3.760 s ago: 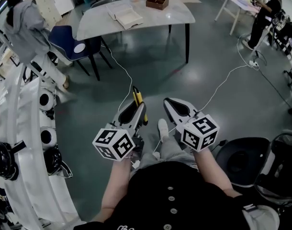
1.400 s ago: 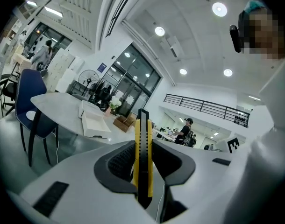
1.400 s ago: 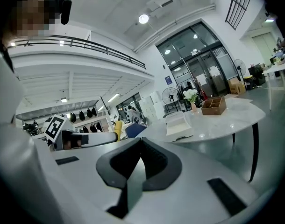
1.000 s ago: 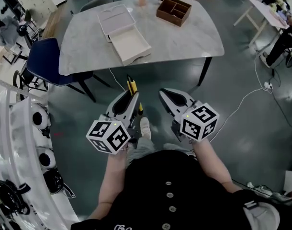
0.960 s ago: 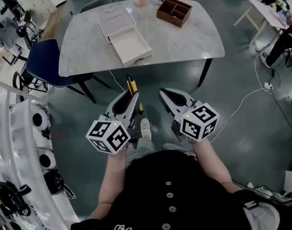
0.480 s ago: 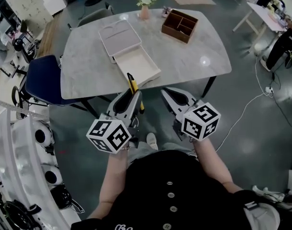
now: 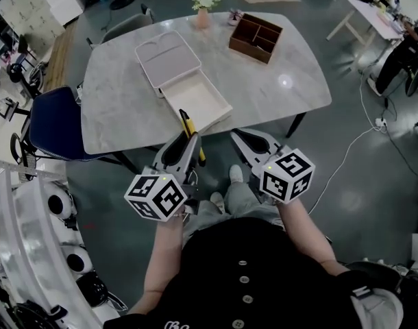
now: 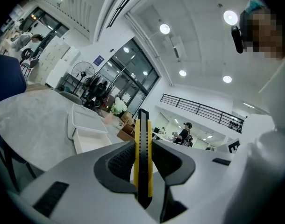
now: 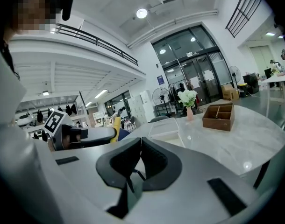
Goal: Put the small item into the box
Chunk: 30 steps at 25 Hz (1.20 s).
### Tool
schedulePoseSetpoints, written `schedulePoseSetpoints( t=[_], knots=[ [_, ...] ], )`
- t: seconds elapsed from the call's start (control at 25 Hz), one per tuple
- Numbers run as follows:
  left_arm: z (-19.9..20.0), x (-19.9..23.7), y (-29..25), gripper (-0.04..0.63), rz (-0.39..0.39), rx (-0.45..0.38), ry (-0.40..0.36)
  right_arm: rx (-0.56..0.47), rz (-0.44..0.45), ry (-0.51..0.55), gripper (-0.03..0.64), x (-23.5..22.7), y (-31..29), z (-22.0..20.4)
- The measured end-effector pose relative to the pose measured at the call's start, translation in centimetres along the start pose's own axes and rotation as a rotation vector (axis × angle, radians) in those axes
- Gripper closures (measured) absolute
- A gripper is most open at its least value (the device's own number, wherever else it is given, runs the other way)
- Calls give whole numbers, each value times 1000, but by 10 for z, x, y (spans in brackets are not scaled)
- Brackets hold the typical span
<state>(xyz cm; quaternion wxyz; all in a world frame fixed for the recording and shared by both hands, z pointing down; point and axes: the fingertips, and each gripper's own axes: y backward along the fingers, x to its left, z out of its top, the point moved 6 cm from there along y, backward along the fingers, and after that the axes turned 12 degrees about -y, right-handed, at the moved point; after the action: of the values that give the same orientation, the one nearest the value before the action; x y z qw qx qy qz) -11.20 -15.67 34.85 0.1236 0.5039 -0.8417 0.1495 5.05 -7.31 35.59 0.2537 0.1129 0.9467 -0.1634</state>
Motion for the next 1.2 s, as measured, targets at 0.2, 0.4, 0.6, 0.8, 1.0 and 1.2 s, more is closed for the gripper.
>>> schedulePoseSetpoints(
  t=[0.2,0.4,0.6,0.8,1.0,1.2],
  knots=[
    [2,13,-7,469,14,7,4,6,2,-6,614,-6,-13,3],
    [5,30,-18,469,42,10,4,14,20,-9,614,-15,-35,12],
    [8,47,-42,469,66,22,11,19,34,-17,614,-35,-59,26],
    [15,62,-74,469,95,29,16,36,51,-22,614,-64,-85,47],
    [26,81,-103,469,154,21,15,66,113,-1,614,-84,-122,70],
    [38,99,-121,469,227,15,11,99,177,13,614,-98,-156,89]
  ],
)
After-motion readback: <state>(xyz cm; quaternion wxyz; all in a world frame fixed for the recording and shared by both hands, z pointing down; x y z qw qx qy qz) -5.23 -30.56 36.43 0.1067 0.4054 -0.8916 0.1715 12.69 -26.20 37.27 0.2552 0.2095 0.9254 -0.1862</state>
